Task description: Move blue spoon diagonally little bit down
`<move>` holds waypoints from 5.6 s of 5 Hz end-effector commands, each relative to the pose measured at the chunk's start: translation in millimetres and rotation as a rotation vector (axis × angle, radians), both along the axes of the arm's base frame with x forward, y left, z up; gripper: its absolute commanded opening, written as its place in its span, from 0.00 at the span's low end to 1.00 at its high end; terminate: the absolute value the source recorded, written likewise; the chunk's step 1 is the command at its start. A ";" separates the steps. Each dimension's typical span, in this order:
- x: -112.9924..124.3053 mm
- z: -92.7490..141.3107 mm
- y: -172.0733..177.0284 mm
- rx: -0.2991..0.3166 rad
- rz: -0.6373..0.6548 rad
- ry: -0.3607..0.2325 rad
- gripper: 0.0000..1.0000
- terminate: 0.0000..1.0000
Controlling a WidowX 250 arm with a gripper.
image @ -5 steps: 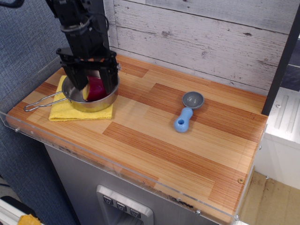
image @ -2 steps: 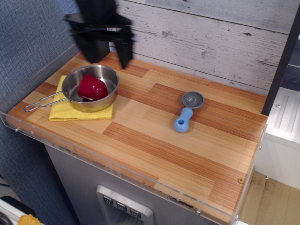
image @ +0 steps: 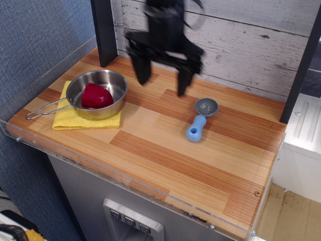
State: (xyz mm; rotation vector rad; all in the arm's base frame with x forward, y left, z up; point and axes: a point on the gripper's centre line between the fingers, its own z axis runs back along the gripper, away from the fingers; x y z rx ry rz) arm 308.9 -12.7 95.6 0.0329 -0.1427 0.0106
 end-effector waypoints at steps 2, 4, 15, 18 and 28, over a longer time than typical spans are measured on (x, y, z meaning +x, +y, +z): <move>31.7 -38.0 -23.3 0.025 0.101 0.047 1.00 0.00; 25.4 -49.6 -29.0 -0.012 0.085 0.057 1.00 0.00; -57.8 5.9 -40.7 -0.007 -0.019 -0.310 0.00 0.00; -90.9 -41.3 -98.3 0.026 -0.140 -0.175 0.00 0.00; -63.2 -83.2 -77.7 -0.078 -0.042 0.004 0.00 0.00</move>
